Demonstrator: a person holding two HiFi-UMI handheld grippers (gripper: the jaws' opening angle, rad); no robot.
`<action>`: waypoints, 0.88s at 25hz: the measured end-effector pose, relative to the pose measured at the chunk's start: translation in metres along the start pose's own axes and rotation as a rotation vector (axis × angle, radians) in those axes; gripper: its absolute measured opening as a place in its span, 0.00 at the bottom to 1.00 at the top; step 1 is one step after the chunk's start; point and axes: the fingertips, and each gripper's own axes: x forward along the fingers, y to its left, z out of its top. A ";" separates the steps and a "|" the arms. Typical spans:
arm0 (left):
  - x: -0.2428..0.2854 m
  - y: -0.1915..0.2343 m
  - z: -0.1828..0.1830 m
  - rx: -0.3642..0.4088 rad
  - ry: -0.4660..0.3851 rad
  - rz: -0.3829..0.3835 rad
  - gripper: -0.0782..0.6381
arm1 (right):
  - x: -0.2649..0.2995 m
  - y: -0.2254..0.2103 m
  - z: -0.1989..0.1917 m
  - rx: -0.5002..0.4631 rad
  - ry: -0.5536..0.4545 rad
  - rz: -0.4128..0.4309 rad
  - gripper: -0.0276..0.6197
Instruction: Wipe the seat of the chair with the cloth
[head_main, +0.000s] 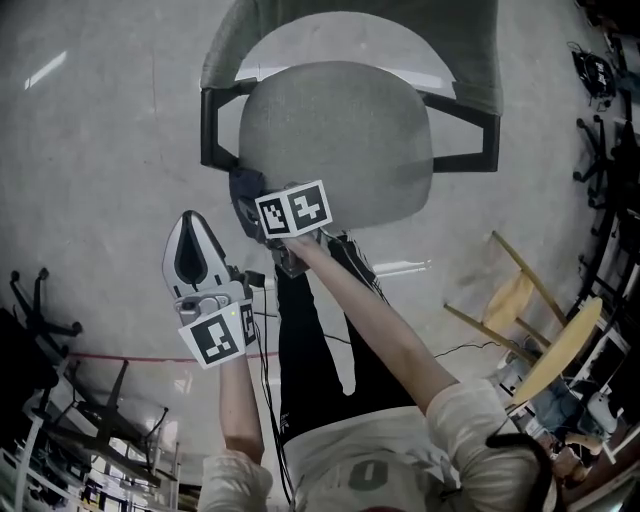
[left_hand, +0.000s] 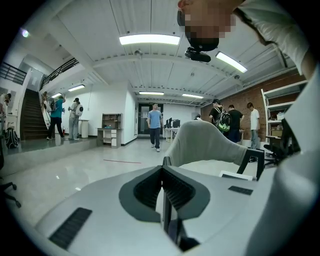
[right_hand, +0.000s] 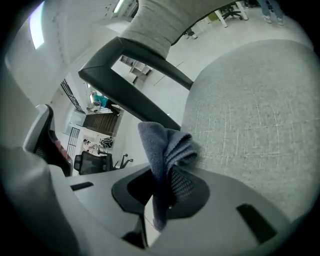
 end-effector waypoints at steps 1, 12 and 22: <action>-0.001 0.001 -0.003 -0.001 0.006 0.003 0.13 | 0.001 -0.004 -0.001 -0.013 0.007 -0.016 0.12; 0.015 -0.019 -0.002 0.017 0.004 -0.041 0.13 | -0.035 -0.054 -0.009 -0.080 0.030 -0.125 0.12; 0.041 -0.072 0.003 0.023 0.002 -0.119 0.13 | -0.125 -0.147 -0.012 -0.043 -0.009 -0.272 0.12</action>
